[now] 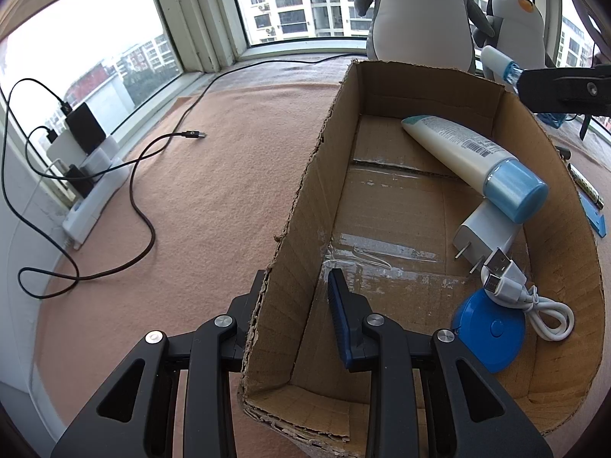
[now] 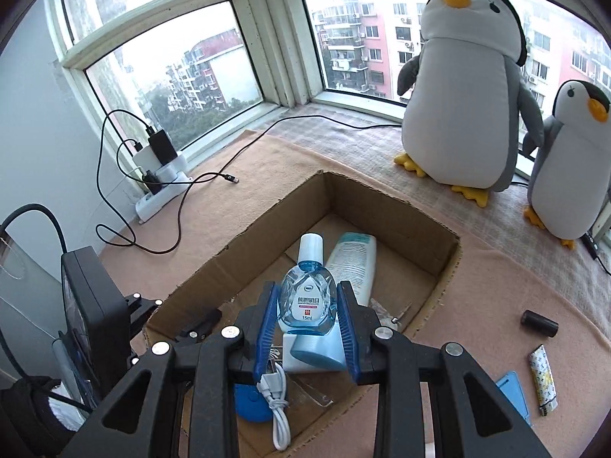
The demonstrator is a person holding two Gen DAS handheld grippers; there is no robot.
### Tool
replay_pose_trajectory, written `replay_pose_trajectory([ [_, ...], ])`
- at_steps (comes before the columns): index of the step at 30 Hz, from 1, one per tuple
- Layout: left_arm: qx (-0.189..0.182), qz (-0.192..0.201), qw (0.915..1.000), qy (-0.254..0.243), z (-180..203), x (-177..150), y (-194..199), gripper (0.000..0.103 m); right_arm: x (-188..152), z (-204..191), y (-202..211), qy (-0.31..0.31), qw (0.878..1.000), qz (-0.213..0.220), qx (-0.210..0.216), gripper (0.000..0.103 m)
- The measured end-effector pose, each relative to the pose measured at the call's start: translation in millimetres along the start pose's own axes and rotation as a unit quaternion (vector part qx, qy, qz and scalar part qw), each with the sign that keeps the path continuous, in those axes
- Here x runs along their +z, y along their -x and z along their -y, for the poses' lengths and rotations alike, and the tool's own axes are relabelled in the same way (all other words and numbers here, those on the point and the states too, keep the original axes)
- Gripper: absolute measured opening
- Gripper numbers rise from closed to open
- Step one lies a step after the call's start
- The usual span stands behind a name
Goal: Organize rigid objects
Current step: 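Carry the eye-drop bottle into the box and release it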
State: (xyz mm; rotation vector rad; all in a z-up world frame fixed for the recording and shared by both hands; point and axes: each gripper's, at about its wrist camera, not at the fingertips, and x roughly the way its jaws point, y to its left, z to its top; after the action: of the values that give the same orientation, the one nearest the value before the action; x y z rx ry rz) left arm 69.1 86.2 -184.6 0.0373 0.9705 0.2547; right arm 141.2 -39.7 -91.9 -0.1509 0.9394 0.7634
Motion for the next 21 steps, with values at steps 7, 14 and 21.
replay_pose_trajectory([
  [7, 0.000, 0.000, 1.0000, 0.000, 0.1, 0.0, 0.0, 0.028, 2.2, -13.0, -14.1, 0.005, 1.000, -0.006, 0.011, 0.028],
  [14, 0.000, 0.000, 1.0000, 0.000, -0.3, -0.1, -0.1, 0.028, 2.8, -17.3, -19.9, 0.007, 1.000, -0.010, 0.018, 0.028],
  [21, 0.000, 0.000, 1.0000, 0.000, -0.4, -0.1, -0.1, 0.028, 4.5, -1.1, -12.0, -0.031, 0.999, 0.013, 0.008, 0.055],
])
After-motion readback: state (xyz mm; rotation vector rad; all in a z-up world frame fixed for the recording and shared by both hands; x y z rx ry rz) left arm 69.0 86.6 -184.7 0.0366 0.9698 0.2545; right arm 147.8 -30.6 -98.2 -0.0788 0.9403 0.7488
